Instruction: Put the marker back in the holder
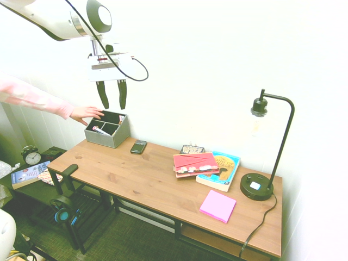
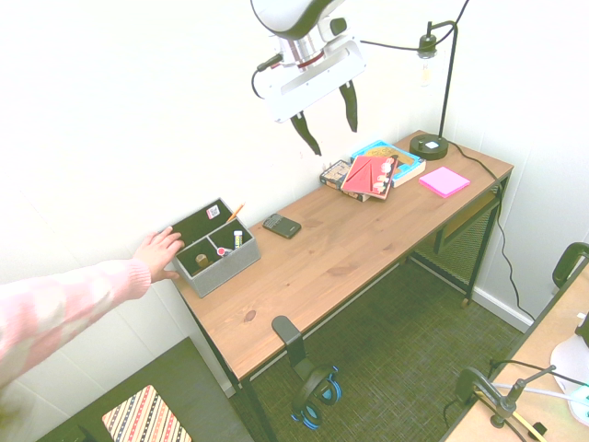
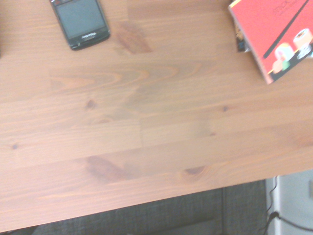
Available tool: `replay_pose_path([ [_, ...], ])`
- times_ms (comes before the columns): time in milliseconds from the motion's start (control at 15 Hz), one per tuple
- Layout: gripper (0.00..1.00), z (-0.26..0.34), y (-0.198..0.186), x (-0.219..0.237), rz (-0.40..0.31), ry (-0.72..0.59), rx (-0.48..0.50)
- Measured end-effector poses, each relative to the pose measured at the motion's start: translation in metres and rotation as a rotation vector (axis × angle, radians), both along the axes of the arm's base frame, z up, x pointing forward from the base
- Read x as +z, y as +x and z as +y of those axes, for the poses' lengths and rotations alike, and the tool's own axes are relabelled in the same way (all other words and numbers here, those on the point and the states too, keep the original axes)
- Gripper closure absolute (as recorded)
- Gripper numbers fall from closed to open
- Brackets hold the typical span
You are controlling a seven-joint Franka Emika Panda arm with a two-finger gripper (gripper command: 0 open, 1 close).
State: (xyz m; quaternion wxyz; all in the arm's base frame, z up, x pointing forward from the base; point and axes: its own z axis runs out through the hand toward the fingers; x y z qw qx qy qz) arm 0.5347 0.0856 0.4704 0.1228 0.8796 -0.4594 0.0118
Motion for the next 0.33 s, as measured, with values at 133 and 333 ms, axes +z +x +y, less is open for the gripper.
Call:
replay_pose_path([
  [133,0.00,-0.011,-0.022,0.010,-0.083,0.032,0.055],
  [333,0.00,-0.048,-0.066,0.019,-0.148,0.100,0.079],
])
